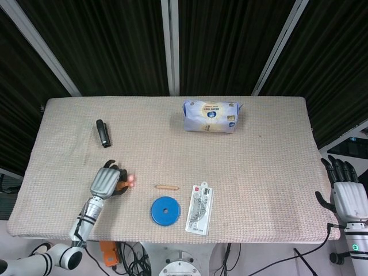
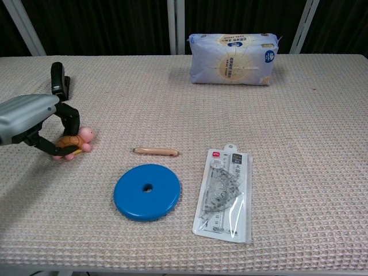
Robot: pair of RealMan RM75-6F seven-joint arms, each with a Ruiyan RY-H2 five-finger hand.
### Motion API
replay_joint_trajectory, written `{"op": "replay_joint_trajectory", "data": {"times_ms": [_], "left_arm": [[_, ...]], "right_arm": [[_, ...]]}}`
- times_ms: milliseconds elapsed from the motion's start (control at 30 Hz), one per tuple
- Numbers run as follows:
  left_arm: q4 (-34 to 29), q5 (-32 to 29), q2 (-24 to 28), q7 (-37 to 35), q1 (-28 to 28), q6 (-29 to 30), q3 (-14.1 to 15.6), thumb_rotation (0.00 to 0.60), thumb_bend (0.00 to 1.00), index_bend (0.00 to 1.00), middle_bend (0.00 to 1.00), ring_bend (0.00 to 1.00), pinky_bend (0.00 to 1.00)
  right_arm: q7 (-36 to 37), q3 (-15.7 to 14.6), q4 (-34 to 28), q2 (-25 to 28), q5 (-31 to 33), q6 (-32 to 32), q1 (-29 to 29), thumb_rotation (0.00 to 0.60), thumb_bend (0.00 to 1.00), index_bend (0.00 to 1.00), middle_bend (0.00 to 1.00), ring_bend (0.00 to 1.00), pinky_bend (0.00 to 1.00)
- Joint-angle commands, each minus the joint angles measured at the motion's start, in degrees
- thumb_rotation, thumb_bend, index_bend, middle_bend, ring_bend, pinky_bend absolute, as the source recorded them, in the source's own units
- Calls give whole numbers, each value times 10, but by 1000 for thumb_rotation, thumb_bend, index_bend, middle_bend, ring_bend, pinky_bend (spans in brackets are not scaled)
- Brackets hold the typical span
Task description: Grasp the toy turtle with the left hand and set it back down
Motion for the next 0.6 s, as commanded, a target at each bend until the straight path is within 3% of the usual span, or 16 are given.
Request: {"op": "replay_joint_trajectory", "data": {"times_ms": [33,100,333,600], "left_arm": [[-22,5,20,-6,-1,-5,5,600,224,371,420,215,138],[-29,4,24,-1,1,0,3,600,208,318,369,188,129],[-47,-4,33,7,2,-5,3,600,204,319,366,175,128],[-27,-16,15,4,0,-7,-4,600,206,428,428,175,127]], "right_arm": [[0,0,0,0,-1,1,0,600,212,0,0,0,0],[1,0,0,0,-1,1,0,600,212,0,0,0,0],[1,-1,1,-1,-1,1,-1,600,212,0,0,0,0],[0,0,1,-1,1,-1,0,600,214,0,0,0,0]]}}
